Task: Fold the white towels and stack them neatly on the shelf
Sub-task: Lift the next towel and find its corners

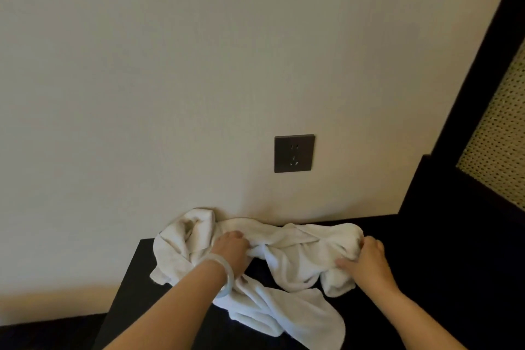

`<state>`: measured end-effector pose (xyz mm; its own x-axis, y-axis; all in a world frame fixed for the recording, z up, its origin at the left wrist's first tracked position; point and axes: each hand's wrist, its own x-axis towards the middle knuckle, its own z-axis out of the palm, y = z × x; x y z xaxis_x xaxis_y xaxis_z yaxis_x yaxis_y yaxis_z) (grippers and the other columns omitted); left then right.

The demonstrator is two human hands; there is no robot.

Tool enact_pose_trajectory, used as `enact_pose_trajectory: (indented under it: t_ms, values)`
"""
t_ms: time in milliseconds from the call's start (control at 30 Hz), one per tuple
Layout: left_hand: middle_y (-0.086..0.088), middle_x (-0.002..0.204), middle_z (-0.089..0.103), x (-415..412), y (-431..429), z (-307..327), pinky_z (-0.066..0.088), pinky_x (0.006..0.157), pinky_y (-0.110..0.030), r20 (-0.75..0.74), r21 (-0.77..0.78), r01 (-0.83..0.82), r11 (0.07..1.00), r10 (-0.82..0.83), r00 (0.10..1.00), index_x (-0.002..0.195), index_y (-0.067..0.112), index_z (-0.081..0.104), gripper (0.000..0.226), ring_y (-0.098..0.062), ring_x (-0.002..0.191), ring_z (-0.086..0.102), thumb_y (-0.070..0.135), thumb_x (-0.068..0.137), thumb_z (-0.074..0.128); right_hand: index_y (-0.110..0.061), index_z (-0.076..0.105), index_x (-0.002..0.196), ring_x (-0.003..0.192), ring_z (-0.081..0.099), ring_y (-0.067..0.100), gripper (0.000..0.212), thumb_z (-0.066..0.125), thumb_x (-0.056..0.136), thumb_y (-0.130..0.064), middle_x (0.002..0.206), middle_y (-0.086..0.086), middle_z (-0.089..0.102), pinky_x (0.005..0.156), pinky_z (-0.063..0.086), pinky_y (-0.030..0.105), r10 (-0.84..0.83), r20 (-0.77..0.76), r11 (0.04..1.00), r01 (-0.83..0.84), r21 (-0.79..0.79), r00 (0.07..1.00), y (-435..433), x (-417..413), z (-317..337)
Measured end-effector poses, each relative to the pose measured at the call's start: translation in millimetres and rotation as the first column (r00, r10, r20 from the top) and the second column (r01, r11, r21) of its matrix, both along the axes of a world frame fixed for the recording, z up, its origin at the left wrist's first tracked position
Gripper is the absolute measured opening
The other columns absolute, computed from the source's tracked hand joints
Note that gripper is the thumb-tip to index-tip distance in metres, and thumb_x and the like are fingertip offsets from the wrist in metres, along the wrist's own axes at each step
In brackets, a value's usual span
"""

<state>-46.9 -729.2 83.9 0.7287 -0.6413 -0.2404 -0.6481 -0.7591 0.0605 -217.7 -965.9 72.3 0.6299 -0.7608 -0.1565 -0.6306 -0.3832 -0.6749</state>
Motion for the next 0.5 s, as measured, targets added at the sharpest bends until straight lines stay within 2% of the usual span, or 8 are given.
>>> enact_pose_trajectory:
  t_ms: [33, 100, 200, 300, 367, 433, 500]
  values:
    - [-0.006, 0.144, 0.039, 5.2, -1.1, -0.3, 0.035, 0.106, -0.032, -0.009, 0.004, 0.002, 1.000, -0.002, 1.000, 0.136, 0.020, 0.051, 0.039, -0.026, 0.132, 0.041, 0.018, 0.098, 0.044, -0.001, 0.046, 0.132, 0.112, 0.055, 0.033, 0.065, 0.079, 0.081, -0.024, 0.132, 0.014, 0.042, 0.077, 0.046, 0.033, 0.015, 0.000, 1.000, -0.015, -0.020, 1.000, -2.7, 0.6, -5.9]
    - [-0.009, 0.129, 0.049, 13.0, -3.6, 5.9, 0.042, 0.096, -0.029, 0.001, -0.044, -0.011, 0.999, 0.011, 1.000, 0.122, 0.010, 0.058, 0.028, -0.025, 0.120, 0.051, 0.016, 0.097, 0.046, -0.007, 0.058, 0.124, 0.101, 0.057, 0.028, 0.042, 0.071, 0.088, -0.024, 0.125, 0.012, 0.047, 0.081, 0.049, 0.036, -0.003, 0.053, 0.996, 0.008, -0.092, 0.999, -8.9, 2.0, -10.7]
    - [-0.011, 0.120, 0.057, 22.3, -5.9, 27.3, 0.044, 0.093, -0.031, 0.033, -0.258, -0.078, 0.963, 0.090, 0.995, 0.114, 0.002, 0.064, 0.027, -0.026, 0.108, 0.058, 0.009, 0.099, 0.042, -0.011, 0.069, 0.100, 0.083, 0.058, 0.024, 0.016, 0.063, 0.094, -0.026, 0.102, 0.009, 0.060, 0.070, 0.049, 0.034, -0.035, 0.178, 0.996, 0.050, -0.078, 0.983, -19.0, 6.7, 0.1]
    - [-0.010, 0.106, 0.062, 24.2, -5.7, 64.5, 0.046, 0.082, -0.030, 0.010, -0.549, -0.159, 0.820, 0.197, 0.980, 0.096, 0.007, 0.065, 0.015, -0.024, 0.091, 0.059, 0.006, 0.093, 0.050, -0.013, 0.064, 0.079, 0.077, 0.064, 0.025, 0.017, 0.067, 0.092, -0.024, 0.080, 0.006, 0.067, 0.061, 0.046, 0.032, -0.062, 0.336, 0.997, 0.043, 0.066, 0.940, -23.2, 16.2, 33.2]
    - [-0.006, 0.092, 0.062, 21.6, -6.7, 96.3, 0.046, 0.072, -0.027, 0.014, -0.685, -0.132, 0.716, 0.194, 0.981, 0.087, 0.016, 0.057, 0.013, -0.020, 0.076, 0.057, 0.004, 0.090, 0.054, -0.012, 0.060, 0.076, 0.076, 0.063, 0.025, 0.020, 0.071, 0.089, -0.024, 0.077, 0.006, 0.065, 0.059, 0.042, 0.032, -0.055, 0.396, 0.997, 0.026, 0.079, 0.916, -21.9, 22.2, 61.3]
    - [-0.003, 0.078, 0.058, 14.8, -8.2, 134.1, 0.041, 0.058, -0.014, 0.034, -0.794, -0.075, 0.603, 0.168, 0.985, 0.090, 0.015, 0.052, 0.014, -0.015, 0.064, 0.052, 0.001, 0.090, 0.056, -0.011, 0.057, 0.075, 0.073, 0.058, 0.021, 0.024, 0.073, 0.087, -0.025, 0.076, 0.004, 0.062, 0.058, 0.038, 0.032, -0.031, 0.444, 0.998, 0.004, 0.061, 0.895, -16.7, 25.1, 93.6]
    - [-0.001, 0.080, 0.058, 2.8, -8.8, 177.0, 0.041, 0.057, -0.009, 0.080, -0.876, -0.010, 0.483, 0.166, 0.983, 0.099, 0.012, 0.051, 0.013, -0.005, 0.065, 0.052, 0.003, 0.091, 0.057, -0.011, 0.053, 0.072, 0.066, 0.050, 0.016, 0.028, 0.074, 0.086, -0.025, 0.072, 0.003, 0.056, 0.056, 0.035, 0.029, -0.014, 0.505, 0.999, -0.008, 0.041, 0.863, -9.2, 23.4, 127.6]
